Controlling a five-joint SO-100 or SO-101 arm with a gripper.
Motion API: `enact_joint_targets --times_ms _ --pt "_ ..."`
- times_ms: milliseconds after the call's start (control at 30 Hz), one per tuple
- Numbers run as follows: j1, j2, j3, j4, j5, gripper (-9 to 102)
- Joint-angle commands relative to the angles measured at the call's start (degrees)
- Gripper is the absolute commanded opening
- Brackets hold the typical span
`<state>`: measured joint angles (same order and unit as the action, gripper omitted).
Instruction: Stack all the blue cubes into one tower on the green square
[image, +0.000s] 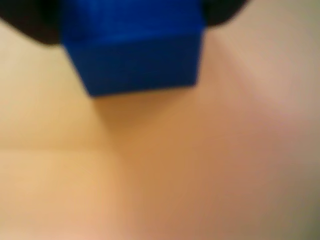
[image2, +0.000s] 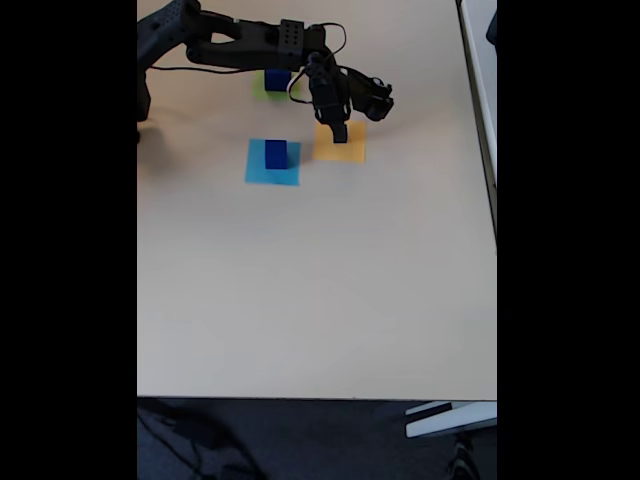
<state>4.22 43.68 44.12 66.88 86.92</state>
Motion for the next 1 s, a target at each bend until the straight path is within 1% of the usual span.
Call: enact_joint_targets --times_ms 0,133,267,433,533,633,833,967 --pt "-0.18 1.49 -3.25 -1.23 0.79 4" --pt "-0.09 1.85 -2.9 -1.23 0.88 9" --pt "-0.44 2.81 -2.02 -1.32 0.97 19" --pt "-1.05 5.71 -1.32 -1.32 -0.18 24" --pt "-1.93 8.96 0.0 -1.32 -0.53 24" --pt "-2.99 15.38 4.75 -1.93 0.26 24" --pt "-5.36 26.89 11.95 -2.64 -1.23 23" --pt "-8.0 33.13 17.49 -2.46 0.79 23"
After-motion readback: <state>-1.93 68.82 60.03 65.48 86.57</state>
